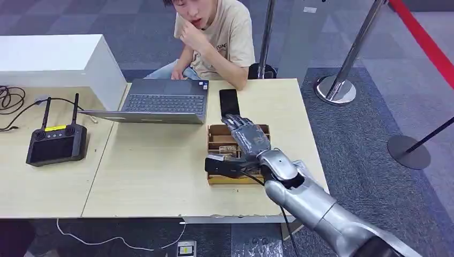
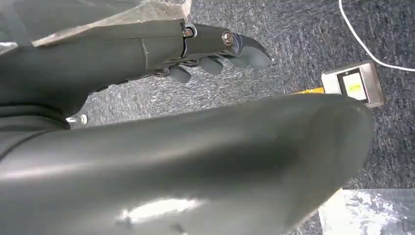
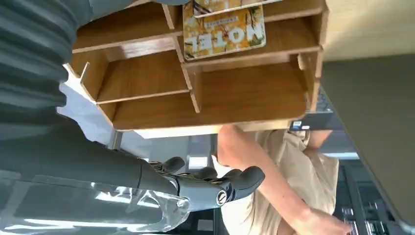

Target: Pass the card to the sensor for recognition and then transmit it.

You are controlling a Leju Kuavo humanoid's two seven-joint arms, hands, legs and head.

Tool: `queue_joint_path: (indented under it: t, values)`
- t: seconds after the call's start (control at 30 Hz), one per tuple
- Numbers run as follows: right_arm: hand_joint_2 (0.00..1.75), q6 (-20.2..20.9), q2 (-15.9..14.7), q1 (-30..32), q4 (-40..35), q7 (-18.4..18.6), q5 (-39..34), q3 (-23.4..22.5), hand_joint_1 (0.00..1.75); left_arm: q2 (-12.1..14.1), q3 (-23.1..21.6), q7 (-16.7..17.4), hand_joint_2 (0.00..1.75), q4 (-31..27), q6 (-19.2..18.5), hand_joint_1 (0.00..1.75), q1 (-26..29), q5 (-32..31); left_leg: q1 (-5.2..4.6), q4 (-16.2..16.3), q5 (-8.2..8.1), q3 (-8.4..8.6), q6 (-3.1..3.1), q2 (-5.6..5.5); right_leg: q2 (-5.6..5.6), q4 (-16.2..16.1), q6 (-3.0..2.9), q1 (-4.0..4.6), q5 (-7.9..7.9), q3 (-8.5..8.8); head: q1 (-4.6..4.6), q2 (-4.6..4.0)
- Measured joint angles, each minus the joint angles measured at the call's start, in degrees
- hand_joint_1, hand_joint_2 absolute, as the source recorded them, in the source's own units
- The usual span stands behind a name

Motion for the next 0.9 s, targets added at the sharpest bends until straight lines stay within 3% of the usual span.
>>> queue_joint_path:
  t: [0.9]
  values:
    - [1.75,0.4,1.3,-1.8,3.8,-0.1,0.4,1.3,0.00,0.0,0.0,0.0,0.00,0.1,0.1,0.00,0.0,0.4,0.01,0.0,0.02,0.09,-0.02,0.01,0.00,0.0,0.00,0.00,0.00,0.07,-0.02,0.00]
